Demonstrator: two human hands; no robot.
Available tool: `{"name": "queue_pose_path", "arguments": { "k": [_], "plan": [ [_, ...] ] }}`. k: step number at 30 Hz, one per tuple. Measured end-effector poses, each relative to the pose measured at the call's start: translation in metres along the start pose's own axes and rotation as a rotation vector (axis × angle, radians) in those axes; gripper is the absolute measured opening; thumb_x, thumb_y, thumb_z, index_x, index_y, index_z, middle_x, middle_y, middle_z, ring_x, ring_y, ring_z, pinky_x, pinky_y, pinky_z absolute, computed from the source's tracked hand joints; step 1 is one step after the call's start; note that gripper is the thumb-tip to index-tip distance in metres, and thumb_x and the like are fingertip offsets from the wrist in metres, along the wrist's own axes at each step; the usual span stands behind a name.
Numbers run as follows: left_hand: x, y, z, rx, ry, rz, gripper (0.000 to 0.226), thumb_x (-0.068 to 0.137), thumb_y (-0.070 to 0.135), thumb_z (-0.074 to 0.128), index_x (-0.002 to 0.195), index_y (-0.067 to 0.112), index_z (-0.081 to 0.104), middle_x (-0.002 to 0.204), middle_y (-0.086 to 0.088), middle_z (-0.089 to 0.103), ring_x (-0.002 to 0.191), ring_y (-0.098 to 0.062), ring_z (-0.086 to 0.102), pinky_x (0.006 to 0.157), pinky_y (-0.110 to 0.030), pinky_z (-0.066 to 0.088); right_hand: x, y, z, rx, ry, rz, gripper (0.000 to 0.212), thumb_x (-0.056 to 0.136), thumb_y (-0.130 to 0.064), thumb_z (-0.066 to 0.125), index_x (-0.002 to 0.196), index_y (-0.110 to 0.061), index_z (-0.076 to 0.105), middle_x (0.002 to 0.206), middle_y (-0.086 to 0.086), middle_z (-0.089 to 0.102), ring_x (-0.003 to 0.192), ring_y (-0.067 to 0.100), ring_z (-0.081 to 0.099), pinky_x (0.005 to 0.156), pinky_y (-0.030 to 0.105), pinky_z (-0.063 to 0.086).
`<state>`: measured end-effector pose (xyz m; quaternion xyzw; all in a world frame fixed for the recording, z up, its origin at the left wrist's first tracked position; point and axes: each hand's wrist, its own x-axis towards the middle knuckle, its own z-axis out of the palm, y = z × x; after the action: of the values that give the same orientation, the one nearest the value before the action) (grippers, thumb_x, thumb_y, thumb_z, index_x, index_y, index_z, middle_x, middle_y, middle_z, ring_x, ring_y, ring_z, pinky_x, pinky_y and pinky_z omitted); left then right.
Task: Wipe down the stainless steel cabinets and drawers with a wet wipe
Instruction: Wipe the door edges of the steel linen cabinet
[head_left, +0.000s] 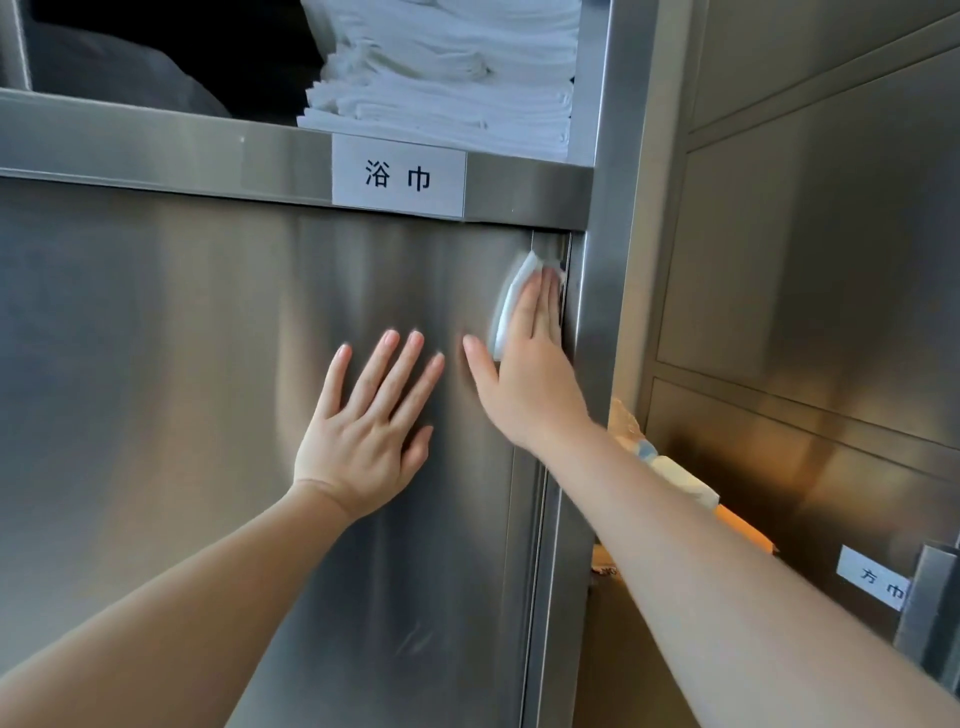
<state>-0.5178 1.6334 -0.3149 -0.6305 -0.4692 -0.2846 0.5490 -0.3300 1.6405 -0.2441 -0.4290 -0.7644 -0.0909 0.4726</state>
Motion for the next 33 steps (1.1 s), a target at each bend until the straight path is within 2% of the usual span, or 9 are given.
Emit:
{"name": "queue_pose_path", "arguments": {
  "k": [4, 6, 11, 14, 18, 22, 25, 30, 33],
  "plan": [
    [0.000, 0.000, -0.001, -0.017, 0.006, -0.003, 0.067, 0.096, 0.041, 0.036, 0.157, 0.017, 0.019, 0.165, -0.007, 0.011, 0.151, -0.027, 0.011, 0.121, -0.055, 0.009, -0.080, 0.008, 0.031, -0.020, -0.120, 0.074, 0.096, 0.097, -0.053, 0.040, 0.147, -0.007, -0.027, 0.157, 0.008, -0.030, 0.146, 0.017, -0.024, 0.122, 0.031, 0.001],
    [0.000, 0.001, 0.001, -0.021, 0.009, -0.007, 0.067, 0.096, 0.041, 0.035, 0.157, 0.017, 0.019, 0.165, -0.007, 0.011, 0.151, -0.026, 0.012, 0.121, -0.055, 0.009, -0.067, 0.009, 0.031, -0.022, -0.107, 0.076, 0.097, 0.097, -0.052, 0.042, 0.147, -0.006, -0.026, 0.157, 0.009, -0.029, 0.146, 0.018, -0.024, 0.123, 0.033, 0.001],
    [-0.001, 0.000, 0.002, -0.024, 0.020, -0.009, 0.067, 0.096, 0.039, 0.035, 0.157, 0.018, 0.017, 0.165, -0.007, 0.010, 0.151, -0.027, 0.012, 0.121, -0.055, 0.009, 0.038, -0.018, -0.005, 0.015, 0.110, 0.104, 0.093, 0.095, -0.048, 0.046, 0.152, -0.002, -0.011, 0.162, 0.014, -0.010, 0.149, 0.020, -0.010, 0.121, 0.030, -0.003],
    [-0.001, 0.000, 0.001, -0.029, 0.018, -0.010, 0.068, 0.096, 0.040, 0.036, 0.157, 0.018, 0.017, 0.165, -0.006, 0.010, 0.151, -0.026, 0.011, 0.121, -0.055, 0.010, 0.011, -0.011, 0.005, 0.011, 0.106, 0.065, 0.091, 0.096, -0.045, 0.046, 0.152, 0.000, -0.009, 0.162, 0.014, -0.010, 0.150, 0.022, -0.010, 0.123, 0.035, 0.002],
    [-0.001, 0.001, 0.002, -0.033, 0.013, -0.006, 0.067, 0.097, 0.041, 0.034, 0.157, 0.017, 0.017, 0.165, -0.007, 0.010, 0.152, -0.027, 0.011, 0.121, -0.055, 0.008, -0.079, 0.007, 0.036, -0.014, -0.040, 0.075, 0.096, 0.096, -0.050, 0.045, 0.145, -0.011, -0.028, 0.158, 0.006, -0.027, 0.147, 0.015, -0.020, 0.122, 0.030, 0.001],
    [-0.002, 0.001, 0.004, -0.024, 0.024, -0.011, 0.067, 0.096, 0.040, 0.035, 0.157, 0.018, 0.018, 0.165, -0.007, 0.010, 0.151, -0.027, 0.012, 0.121, -0.055, 0.009, -0.006, -0.004, 0.014, 0.030, 0.051, 0.074, 0.092, 0.096, -0.045, 0.047, 0.151, -0.003, -0.014, 0.161, 0.013, -0.016, 0.149, 0.020, -0.014, 0.117, 0.022, -0.011],
    [-0.001, 0.000, 0.002, -0.025, 0.026, -0.011, 0.066, 0.097, 0.040, 0.034, 0.157, 0.018, 0.018, 0.165, -0.006, 0.010, 0.151, -0.027, 0.012, 0.121, -0.055, 0.008, 0.035, -0.015, -0.003, 0.036, 0.144, 0.094, 0.085, 0.098, -0.043, 0.045, 0.153, -0.002, -0.006, 0.162, 0.014, -0.006, 0.150, 0.021, -0.005, 0.121, 0.029, 0.000],
    [-0.002, 0.001, 0.001, -0.036, 0.013, -0.014, 0.067, 0.096, 0.041, 0.035, 0.157, 0.019, 0.017, 0.165, -0.006, 0.010, 0.152, -0.026, 0.010, 0.121, -0.054, 0.007, -0.051, 0.007, 0.034, 0.003, 0.095, 0.085, 0.076, 0.102, -0.034, 0.042, 0.153, -0.006, -0.008, 0.161, 0.008, -0.011, 0.149, 0.014, -0.007, 0.122, 0.034, 0.017],
    [-0.003, 0.002, 0.001, -0.033, 0.008, -0.016, 0.067, 0.096, 0.040, 0.036, 0.157, 0.018, 0.018, 0.165, -0.006, 0.010, 0.152, -0.026, 0.010, 0.121, -0.054, 0.008, -0.080, 0.015, 0.053, -0.004, 0.123, 0.094, 0.072, 0.103, -0.030, 0.041, 0.149, -0.011, -0.010, 0.158, 0.002, -0.007, 0.148, 0.014, 0.001, 0.119, 0.028, 0.024]
  ]
}}
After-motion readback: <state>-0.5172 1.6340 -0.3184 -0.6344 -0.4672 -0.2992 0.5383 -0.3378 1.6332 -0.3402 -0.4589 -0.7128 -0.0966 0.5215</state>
